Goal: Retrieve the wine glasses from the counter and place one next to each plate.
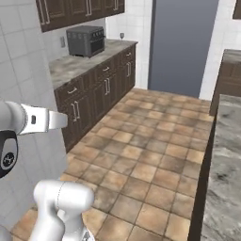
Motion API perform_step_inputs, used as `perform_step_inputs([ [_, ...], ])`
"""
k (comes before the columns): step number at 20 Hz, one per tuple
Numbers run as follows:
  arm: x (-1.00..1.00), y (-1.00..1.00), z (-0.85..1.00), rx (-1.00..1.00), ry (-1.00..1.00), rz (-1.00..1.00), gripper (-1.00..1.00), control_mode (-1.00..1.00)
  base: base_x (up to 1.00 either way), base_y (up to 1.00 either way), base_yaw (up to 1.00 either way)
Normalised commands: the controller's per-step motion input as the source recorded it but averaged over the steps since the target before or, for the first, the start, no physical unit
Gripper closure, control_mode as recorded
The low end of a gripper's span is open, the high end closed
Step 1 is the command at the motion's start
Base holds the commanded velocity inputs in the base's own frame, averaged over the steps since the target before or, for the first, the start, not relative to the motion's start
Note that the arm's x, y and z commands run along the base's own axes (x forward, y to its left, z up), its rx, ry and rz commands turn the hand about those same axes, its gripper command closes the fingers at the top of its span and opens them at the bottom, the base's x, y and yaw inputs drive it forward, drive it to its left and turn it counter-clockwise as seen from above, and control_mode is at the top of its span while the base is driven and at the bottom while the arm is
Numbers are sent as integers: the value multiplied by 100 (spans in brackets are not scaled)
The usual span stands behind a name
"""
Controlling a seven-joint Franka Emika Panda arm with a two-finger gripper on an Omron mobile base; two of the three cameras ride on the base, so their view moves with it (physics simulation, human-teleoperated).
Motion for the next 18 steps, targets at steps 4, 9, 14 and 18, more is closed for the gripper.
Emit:
perform_step_inputs([
  [4, 0, 0, 0, 0, 0, 0, -100, 100, 100, 77, -22],
  [9, 0, 0, 0, 0, 0, 0, -100, 100, 100, 6, -12],
  [14, 0, 0, 0, 0, 0, 0, -100, 100, 100, -86, 0],
  [18, 0, 0, 0, 0, 0, 0, -100, 100, 100, -19, 0],
])
